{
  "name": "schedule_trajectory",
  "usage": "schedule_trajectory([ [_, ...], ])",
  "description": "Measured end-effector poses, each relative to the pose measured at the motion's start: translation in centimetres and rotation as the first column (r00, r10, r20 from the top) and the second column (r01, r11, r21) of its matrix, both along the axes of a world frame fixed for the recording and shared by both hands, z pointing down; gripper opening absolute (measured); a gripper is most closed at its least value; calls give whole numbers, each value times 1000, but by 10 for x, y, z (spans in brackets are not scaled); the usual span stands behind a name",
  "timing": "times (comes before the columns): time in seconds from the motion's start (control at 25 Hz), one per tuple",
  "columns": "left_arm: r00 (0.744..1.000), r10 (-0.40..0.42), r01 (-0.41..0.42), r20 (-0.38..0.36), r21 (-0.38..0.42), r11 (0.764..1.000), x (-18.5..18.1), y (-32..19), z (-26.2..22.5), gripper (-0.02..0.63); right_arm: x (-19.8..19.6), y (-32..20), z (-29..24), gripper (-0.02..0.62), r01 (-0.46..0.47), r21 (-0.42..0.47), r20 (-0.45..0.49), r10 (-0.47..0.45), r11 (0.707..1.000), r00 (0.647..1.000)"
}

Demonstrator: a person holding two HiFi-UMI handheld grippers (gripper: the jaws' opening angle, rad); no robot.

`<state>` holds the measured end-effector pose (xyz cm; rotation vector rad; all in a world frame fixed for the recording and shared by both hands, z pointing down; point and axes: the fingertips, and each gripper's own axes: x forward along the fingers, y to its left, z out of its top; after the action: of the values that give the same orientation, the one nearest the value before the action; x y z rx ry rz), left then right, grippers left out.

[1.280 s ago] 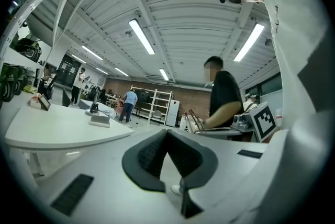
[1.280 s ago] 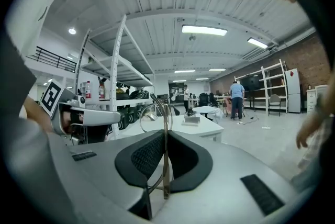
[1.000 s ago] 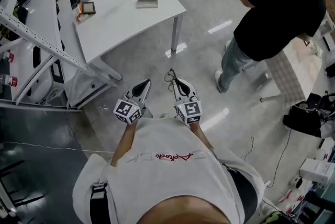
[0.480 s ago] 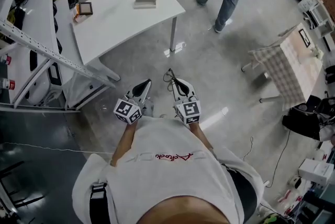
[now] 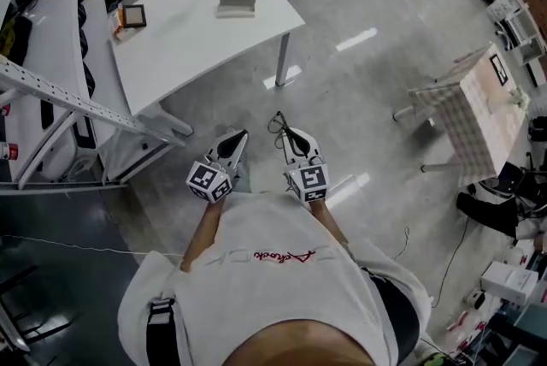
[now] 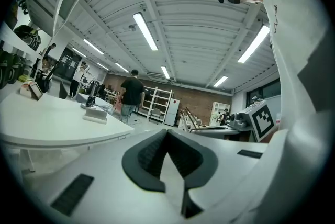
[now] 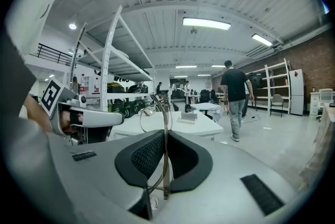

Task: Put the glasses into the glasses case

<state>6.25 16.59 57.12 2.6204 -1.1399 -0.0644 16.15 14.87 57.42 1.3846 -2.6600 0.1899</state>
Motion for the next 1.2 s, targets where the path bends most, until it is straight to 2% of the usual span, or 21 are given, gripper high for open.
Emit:
schedule_trajectory([
  [0.32, 1000, 12, -12, -12, -12, 1000, -23, -61, 4, 8, -26, -59, 5, 12, 3, -16, -22, -3, 1000, 1000],
  [0.72, 998, 51, -52, -28, -28, 998, -66, -171, -3, 9, -76, -170, -6, 12, -19, -26, -38, 18, 999, 999],
  [1.2, 996, 59, -61, -62, -38, 997, -122, -281, -7, 9, -132, -281, -10, 12, -26, -35, -67, 23, 999, 997],
])
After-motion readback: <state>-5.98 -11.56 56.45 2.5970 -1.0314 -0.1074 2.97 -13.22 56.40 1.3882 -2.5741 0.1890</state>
